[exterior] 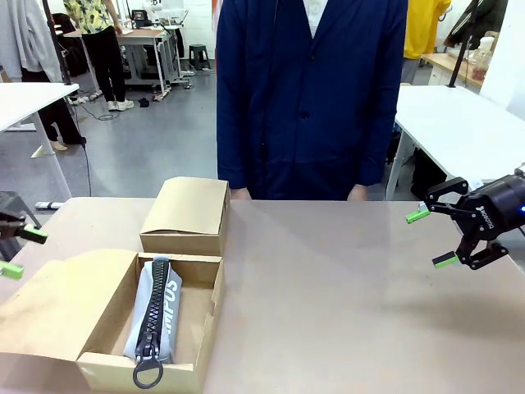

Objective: Place items inside the box.
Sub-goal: Close the lid of the Mailer Box closest to the robot.

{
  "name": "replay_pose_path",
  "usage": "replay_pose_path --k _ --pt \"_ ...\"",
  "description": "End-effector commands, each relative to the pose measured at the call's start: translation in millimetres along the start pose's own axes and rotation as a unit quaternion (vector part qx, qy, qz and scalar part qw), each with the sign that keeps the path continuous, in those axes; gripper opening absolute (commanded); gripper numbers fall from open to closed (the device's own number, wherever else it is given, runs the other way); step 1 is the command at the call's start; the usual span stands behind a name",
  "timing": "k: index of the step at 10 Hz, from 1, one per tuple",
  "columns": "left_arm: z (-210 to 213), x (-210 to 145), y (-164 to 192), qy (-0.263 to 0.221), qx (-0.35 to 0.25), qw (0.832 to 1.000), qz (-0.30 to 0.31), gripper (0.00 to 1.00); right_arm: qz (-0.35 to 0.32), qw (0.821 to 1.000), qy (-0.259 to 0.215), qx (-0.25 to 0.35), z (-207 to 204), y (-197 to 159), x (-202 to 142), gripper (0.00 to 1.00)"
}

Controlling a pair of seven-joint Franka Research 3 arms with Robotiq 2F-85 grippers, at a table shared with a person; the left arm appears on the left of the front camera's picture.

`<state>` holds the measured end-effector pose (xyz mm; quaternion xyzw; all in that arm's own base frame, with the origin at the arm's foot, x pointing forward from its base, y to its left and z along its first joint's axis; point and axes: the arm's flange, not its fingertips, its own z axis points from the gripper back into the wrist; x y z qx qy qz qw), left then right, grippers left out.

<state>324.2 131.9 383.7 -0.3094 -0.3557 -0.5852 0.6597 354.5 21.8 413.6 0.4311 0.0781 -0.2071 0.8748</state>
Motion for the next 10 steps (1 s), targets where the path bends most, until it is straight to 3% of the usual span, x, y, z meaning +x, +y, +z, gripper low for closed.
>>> replay_pose_path --k 1,5,8,10 --pt "20.9 -29.3 10.2 -0.011 -0.021 0.999 -0.034 1.0 0.01 1.0 0.001 0.011 -0.7 1.1 -0.5 1.0" --pt "13.2 -87.0 7.0 0.06 -0.078 0.995 -0.008 1.0 0.01 1.0 0.001 0.011 -0.7 1.1 -0.5 1.0" --pt "-11.3 -117.6 10.9 0.071 -0.107 0.991 0.023 1.0 0.01 1.0 0.001 0.011 -0.7 1.1 -0.5 1.0" --pt "-29.5 -116.8 13.1 0.059 -0.123 0.99 0.02 1.0 0.01 1.0 0.001 0.011 -0.7 1.1 -0.5 1.0"
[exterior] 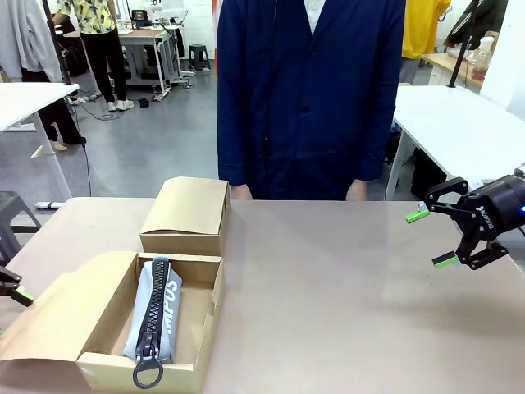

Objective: Place items inside the box.
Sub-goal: Close the lid of the Mailer Box closest to the robot.

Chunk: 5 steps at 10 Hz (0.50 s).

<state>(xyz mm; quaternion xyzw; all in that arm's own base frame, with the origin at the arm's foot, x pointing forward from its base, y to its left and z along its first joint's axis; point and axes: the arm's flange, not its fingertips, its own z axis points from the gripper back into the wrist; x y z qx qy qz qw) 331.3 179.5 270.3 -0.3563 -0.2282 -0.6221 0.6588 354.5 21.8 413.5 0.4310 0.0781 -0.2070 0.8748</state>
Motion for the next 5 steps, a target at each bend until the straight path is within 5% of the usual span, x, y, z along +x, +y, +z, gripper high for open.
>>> replay_pose_path --k 1,5 --pt "-9.3 4.1 7.1 0.008 0.004 1.0 -0.005 1.0 0.01 1.0 0.001 0.011 -0.7 1.1 -0.5 1.0" --pt "0.7 -11.4 12.0 0.022 0.014 0.999 0.024 1.0 0.01 1.0 0.001 0.011 -0.7 1.1 -0.5 1.0"
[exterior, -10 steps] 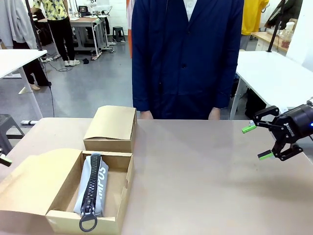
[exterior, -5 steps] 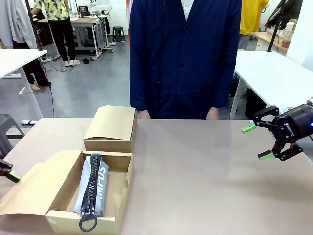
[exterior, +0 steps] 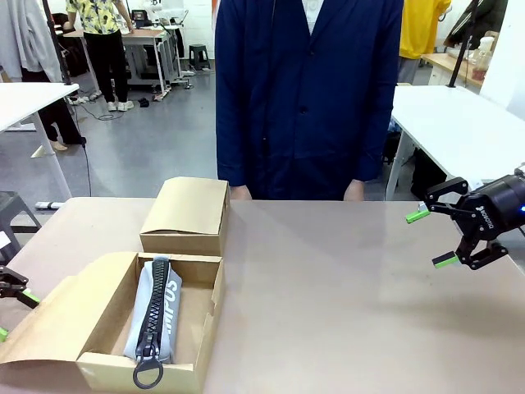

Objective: Place items inside the box.
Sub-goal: Close the lid of the Mailer Box closest to the robot.

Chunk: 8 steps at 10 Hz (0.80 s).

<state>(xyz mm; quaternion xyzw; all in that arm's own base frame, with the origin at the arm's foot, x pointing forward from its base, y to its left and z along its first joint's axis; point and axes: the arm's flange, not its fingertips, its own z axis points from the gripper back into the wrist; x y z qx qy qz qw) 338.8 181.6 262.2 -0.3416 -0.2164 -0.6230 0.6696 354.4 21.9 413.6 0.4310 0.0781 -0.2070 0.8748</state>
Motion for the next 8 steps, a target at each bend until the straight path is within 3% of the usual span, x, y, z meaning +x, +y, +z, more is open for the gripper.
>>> replay_pose_path --k 1,6,8 --pt "-1.2 -11.5 3.5 0.018 0.004 1.0 0.025 1.0 0.01 1.0 0.001 0.011 -0.7 1.0 -0.5 1.0" --pt "1.8 -34.7 12.4 0.021 0.022 0.998 0.059 1.0 0.01 1.0 0.001 0.011 -0.7 1.0 -0.5 1.0" --pt "4.7 -29.7 9.7 -0.019 0.03 0.999 0.035 1.0 0.01 1.0 0.001 0.011 -0.7 1.0 -0.5 1.0"
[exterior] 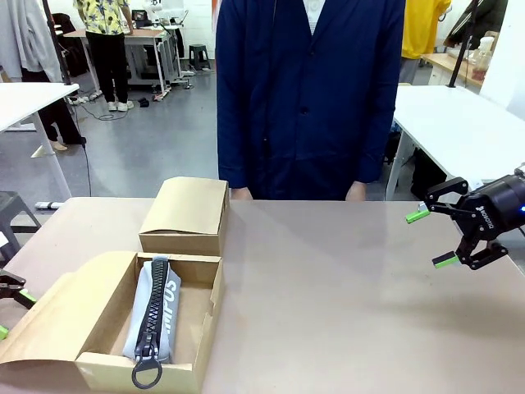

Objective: Place items inside the box.
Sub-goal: Close the lid of the Mailer Box closest to the robot.

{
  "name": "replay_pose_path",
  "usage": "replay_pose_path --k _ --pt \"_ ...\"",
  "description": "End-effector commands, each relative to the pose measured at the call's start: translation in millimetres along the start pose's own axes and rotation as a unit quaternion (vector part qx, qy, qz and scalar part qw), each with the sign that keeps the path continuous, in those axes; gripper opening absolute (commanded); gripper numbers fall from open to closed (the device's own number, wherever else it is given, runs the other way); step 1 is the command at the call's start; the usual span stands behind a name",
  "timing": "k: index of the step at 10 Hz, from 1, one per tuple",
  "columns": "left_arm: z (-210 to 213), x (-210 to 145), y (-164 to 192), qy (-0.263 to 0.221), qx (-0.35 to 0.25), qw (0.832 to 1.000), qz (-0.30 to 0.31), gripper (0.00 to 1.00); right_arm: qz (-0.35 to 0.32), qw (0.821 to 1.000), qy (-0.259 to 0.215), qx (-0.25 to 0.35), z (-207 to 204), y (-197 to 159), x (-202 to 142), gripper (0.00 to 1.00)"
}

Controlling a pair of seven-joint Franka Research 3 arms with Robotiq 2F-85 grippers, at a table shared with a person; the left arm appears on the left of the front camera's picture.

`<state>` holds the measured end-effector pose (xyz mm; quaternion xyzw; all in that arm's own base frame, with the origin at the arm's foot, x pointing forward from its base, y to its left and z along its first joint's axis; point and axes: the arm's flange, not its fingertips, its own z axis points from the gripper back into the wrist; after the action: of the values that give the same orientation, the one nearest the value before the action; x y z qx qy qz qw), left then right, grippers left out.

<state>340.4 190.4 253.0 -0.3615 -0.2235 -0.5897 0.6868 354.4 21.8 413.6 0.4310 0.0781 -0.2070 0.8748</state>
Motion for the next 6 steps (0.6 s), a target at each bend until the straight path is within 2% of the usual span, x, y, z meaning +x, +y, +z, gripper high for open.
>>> replay_pose_path --k 1,4,6 --pt "10.3 -10.0 1.0 0.001 0.033 0.999 -0.022 1.0 0.01 1.0 0.001 0.011 -0.7 1.1 -0.5 1.0" --pt "22.7 10.2 -22.3 0.064 0.038 0.995 -0.074 1.0 0.01 1.0 0.001 0.011 -0.7 1.1 -0.5 1.0" --pt "24.8 15.6 -21.2 0.069 0.044 0.993 -0.081 1.0 0.01 1.0 0.001 0.011 -0.7 1.1 -0.5 1.0"
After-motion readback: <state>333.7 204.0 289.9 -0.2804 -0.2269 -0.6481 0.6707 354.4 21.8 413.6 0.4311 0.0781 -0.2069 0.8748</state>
